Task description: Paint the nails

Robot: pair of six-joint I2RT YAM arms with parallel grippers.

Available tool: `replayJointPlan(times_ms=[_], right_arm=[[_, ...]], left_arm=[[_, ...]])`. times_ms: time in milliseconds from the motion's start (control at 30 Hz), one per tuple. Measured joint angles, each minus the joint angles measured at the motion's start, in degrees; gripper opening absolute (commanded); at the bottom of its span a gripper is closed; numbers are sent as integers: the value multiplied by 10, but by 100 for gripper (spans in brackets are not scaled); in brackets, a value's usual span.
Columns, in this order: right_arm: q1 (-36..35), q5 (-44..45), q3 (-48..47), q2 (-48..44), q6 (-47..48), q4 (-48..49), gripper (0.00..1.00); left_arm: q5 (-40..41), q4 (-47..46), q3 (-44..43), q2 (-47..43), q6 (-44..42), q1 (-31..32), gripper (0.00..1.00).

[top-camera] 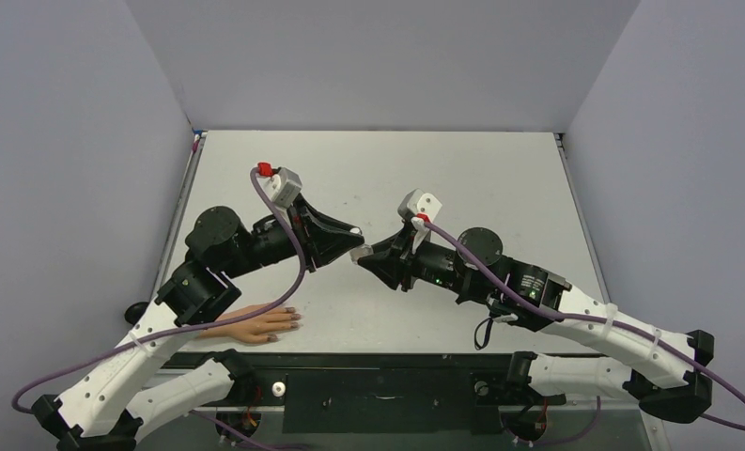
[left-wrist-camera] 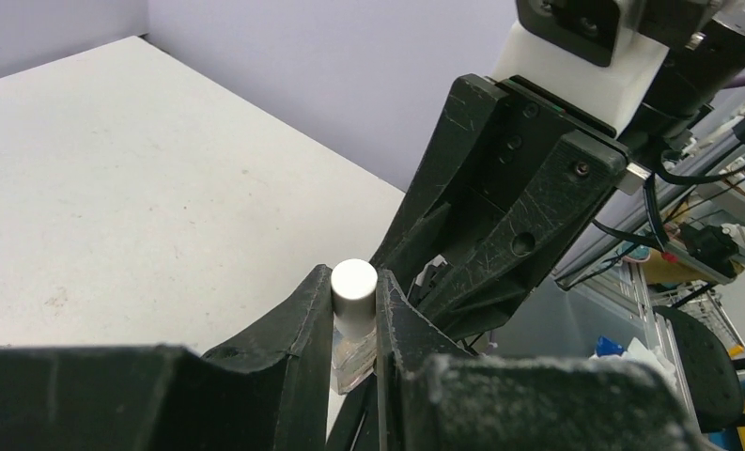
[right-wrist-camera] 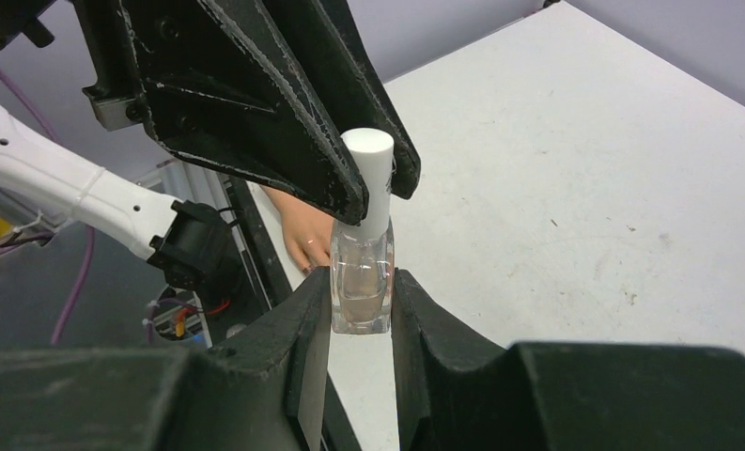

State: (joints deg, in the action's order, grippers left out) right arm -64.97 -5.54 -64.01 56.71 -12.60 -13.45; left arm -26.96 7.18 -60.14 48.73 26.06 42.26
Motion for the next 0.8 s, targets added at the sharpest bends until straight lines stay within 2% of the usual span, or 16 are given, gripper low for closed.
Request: replayJointPlan(times_ms=[100, 233, 300, 433, 567, 800], right_arm=[[0, 16, -3, 5, 0, -1, 0], [-1, 26, -3, 5, 2, -5, 0], [-2, 28, -3, 5, 2, -6, 0], [-3, 33, -3, 5, 3, -5, 0], [-3, 33, -3, 5, 5, -3, 0], [-3, 31, -3, 4, 10, -3, 0]], left_arm=[[15, -1, 1, 1, 0, 0, 0], [26, -7, 8, 1, 1, 3, 10], [27, -10, 10, 0, 1, 4, 25], [28, -8, 13, -1, -3, 4, 47], [27, -4, 14, -4, -11, 4, 60], [5, 29, -5, -12, -33, 4, 61]])
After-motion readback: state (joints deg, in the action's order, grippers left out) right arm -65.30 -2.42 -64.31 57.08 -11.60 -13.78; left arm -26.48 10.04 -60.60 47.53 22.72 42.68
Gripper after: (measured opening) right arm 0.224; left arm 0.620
